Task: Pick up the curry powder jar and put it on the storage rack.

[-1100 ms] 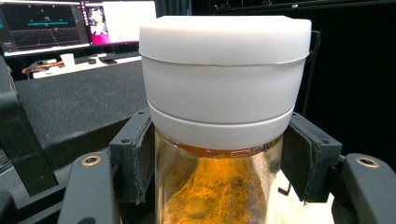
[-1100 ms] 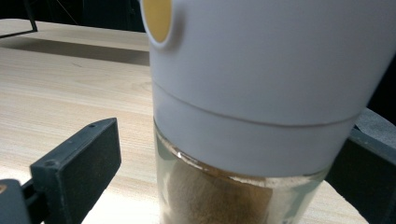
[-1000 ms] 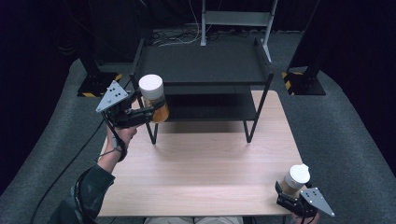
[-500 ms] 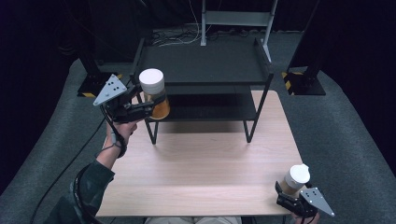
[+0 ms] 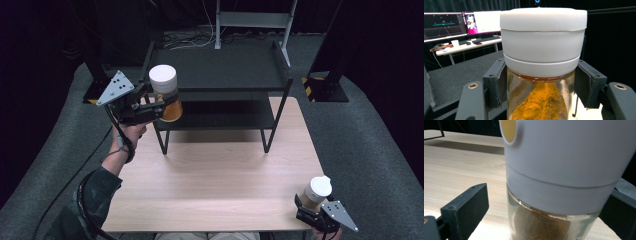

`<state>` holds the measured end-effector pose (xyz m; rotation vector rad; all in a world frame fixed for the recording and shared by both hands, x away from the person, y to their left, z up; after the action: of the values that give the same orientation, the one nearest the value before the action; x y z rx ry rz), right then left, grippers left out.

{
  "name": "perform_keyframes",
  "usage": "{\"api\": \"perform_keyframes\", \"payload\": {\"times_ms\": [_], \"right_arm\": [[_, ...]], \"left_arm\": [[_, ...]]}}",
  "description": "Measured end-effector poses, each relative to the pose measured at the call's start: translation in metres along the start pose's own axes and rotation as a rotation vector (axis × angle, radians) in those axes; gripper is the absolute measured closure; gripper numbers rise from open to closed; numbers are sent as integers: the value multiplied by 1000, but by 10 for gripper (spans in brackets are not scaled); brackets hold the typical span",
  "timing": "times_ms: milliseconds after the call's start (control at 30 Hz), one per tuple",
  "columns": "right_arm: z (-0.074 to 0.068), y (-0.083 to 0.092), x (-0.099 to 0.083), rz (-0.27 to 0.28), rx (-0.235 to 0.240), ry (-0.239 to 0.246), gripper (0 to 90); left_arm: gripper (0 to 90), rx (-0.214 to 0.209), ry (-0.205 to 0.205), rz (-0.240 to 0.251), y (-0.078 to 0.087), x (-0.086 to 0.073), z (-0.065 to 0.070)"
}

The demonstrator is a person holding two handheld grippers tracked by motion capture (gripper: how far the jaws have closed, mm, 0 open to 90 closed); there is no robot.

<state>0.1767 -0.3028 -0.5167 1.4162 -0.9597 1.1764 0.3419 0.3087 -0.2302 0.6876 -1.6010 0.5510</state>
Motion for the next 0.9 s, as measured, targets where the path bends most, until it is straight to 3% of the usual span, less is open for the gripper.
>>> {"api": "perform_keyframes", "payload": {"times_ms": [500,900], "right_arm": [[0,0,0,-3,1,3,2],[0,0,0,-4,4,4,3]], "left_arm": [[339,-19,-13,31,-2,15,-5],[340,15,-16,37,-13,30,-13]]}}
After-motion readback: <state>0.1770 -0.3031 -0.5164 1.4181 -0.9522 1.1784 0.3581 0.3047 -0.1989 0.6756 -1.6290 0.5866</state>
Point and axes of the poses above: each handheld gripper's, and its own axes: y roughly backward along the jaws, x roughly out of its top, z roughly to its right, the point moved 4 cm from there along -y, roughly forward along the jaws, and after that the axes turned 4 degrees about -y, right-handed, at the moved point
